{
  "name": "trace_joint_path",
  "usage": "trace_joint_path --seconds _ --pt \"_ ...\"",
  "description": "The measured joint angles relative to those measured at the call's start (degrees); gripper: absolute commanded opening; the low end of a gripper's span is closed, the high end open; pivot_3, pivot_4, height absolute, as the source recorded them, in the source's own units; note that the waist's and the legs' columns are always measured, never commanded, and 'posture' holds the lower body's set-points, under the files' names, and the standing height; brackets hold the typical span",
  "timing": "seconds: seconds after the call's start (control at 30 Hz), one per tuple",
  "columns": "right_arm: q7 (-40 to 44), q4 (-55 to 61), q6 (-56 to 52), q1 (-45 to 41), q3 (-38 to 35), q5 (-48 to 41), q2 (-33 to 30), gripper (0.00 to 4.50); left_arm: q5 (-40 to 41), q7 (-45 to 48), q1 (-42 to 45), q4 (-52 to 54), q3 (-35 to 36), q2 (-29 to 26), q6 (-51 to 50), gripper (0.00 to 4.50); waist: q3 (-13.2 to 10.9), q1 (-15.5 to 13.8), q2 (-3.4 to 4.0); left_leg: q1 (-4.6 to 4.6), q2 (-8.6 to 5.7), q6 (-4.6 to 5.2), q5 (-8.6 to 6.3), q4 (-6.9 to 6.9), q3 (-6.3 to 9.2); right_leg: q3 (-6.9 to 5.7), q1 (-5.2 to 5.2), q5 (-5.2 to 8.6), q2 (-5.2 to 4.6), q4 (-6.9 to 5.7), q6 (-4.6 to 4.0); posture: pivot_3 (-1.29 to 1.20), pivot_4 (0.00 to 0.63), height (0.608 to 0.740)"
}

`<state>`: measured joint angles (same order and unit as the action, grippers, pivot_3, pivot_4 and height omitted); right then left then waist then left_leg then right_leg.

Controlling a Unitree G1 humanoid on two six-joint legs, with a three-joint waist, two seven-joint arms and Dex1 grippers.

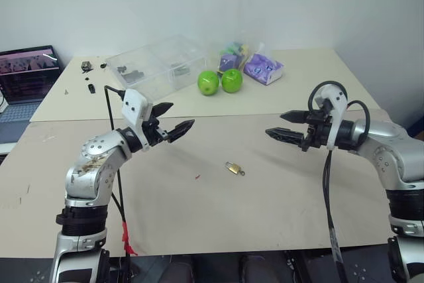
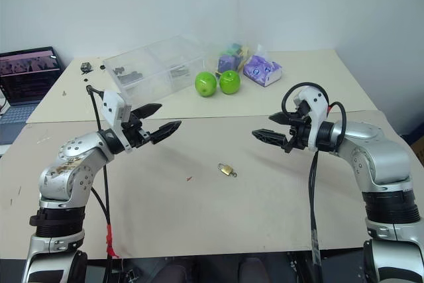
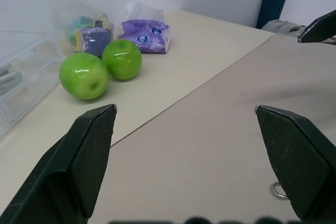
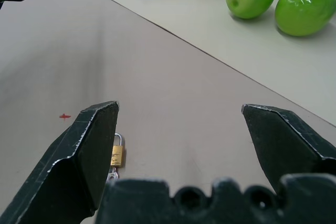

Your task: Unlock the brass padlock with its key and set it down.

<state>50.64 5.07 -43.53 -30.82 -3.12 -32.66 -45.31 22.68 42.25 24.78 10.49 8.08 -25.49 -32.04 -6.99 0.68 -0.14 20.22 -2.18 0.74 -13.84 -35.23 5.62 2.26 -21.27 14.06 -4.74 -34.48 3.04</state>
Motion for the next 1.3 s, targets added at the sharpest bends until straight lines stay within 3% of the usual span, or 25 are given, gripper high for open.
trace_joint_path --seconds 0.37,0.53,0.7,0.83,1.07,1.2,1.3 --pt "-6.4 -1.2 11.5 -2.8 -1.6 6.6 5.1 4.42 -2.1 -0.5 0.2 -1.1 -0.1 -4.1 5.7 4.5 0.2 -0.1 0.26 -0.23 0.24 -0.04 0.03 0.46 -0.1 -0.05 0.07 -0.15 0.37 0.31 -0.15 0.0 0.15 0.74" --pt "-3.7 -0.1 1.3 -3.9 -4.9 -0.3 2.6 4.42 -2.5 7.2 4.8 -7.2 -4.0 -8.1 7.7 4.5 0.2 -0.2 0.28 -0.16 0.21 -0.03 0.03 0.41 -0.27 -0.09 0.11 -0.18 0.33 0.38 -0.22 0.0 0.15 0.74" --pt "-6.4 10.4 -7.3 3.3 -11.1 -7.6 1.6 4.42 -8.2 21.4 10.1 -17.5 -16.2 -10.2 17.5 4.5 0.2 -0.4 0.29 -0.05 0.22 -0.01 0.02 0.38 -0.34 -0.13 0.07 -0.17 0.35 0.4 -0.24 0.0 0.15 0.74" --pt "-8.7 19.1 -12.2 12.1 -14.2 -12.5 1.1 4.42 -12.4 31.0 17.2 -28.3 -23.0 -8.3 26.9 4.5 0.2 -0.7 0.27 -0.02 0.21 0.02 0.01 0.35 -0.41 -0.14 0.07 -0.17 0.35 0.38 -0.24 0.0 0.15 0.74" --pt "-14.2 27.2 -16.9 16.4 -21.3 -19.8 -0.2 4.42 -16.2 42.1 27.5 -47.2 -27.8 0.0 41.9 4.5 0.2 -0.1 0.22 -0.03 0.21 0.3 -0.03 0.25 -0.61 -0.06 0.14 -0.18 0.35 0.39 -0.24 0.0 0.15 0.74" --pt "-16.4 30.7 -18.4 21.3 -24.2 -23.3 -0.8 4.42 -18.3 45.6 31.2 -56.5 -29.5 4.7 47.4 4.5 0.1 0.0 0.16 0.0 0.21 1.07 -0.12 0.21 -0.67 -0.05 0.13 -0.16 0.38 0.38 -0.21 0.0 0.15 0.74" --pt "-17.9 34.5 -18.8 23.7 -26.4 -28.1 -1.2 4.42 -19.6 46.2 33.2 -61.1 -29.6 7.8 50.0 4.5 0.1 0.0 0.11 0.0 0.22 1.13 -0.12 0.19 -0.67 -0.03 0.13 -0.16 0.39 0.37 -0.21 0.0 0.15 0.74"
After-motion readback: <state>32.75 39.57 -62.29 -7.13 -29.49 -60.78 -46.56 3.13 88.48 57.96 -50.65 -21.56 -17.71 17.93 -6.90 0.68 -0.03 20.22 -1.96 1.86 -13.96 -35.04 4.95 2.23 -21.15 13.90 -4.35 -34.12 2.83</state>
